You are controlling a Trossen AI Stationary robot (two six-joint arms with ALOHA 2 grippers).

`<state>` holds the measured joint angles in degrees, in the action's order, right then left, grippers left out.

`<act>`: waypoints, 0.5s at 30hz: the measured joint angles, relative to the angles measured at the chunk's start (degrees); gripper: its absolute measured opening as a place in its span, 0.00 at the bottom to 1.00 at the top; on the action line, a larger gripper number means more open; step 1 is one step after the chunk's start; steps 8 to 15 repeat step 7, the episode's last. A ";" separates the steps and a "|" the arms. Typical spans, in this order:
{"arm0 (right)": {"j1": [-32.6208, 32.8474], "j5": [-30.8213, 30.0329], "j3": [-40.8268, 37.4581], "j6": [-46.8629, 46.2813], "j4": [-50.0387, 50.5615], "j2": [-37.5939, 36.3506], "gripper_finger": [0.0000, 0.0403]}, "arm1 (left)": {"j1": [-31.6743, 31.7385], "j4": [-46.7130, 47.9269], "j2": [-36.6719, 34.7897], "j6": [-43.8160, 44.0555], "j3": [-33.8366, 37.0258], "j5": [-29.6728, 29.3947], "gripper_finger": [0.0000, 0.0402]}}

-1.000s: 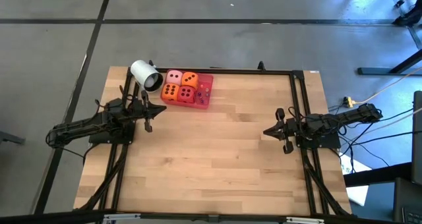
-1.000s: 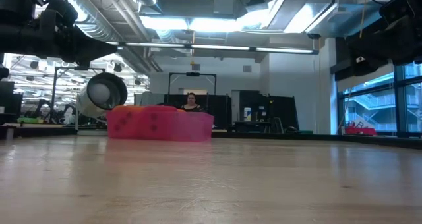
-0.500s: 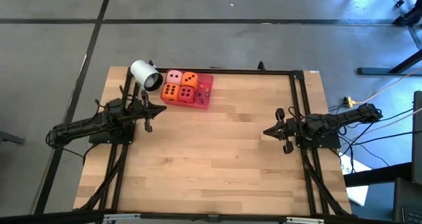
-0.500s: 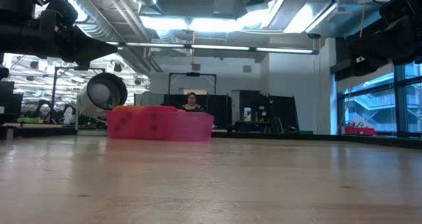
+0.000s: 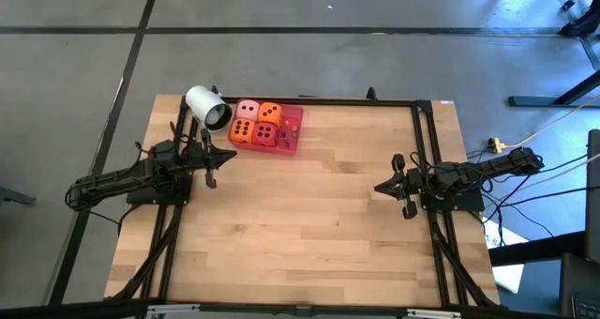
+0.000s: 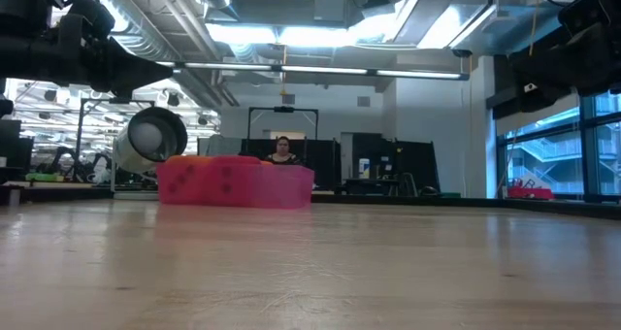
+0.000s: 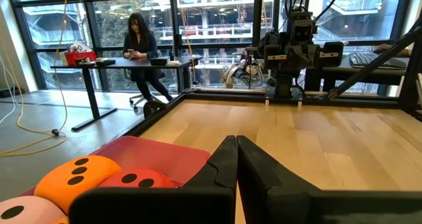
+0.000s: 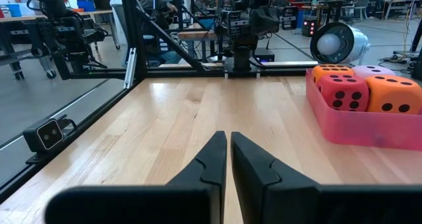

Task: Pick & Place Dice
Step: Return to Home Position

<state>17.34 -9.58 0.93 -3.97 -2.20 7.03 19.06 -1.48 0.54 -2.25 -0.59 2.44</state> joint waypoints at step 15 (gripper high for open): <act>-0.01 -0.01 0.00 -0.01 -0.01 0.01 0.06 | -0.01 0.00 -0.02 -0.01 0.01 0.00 0.01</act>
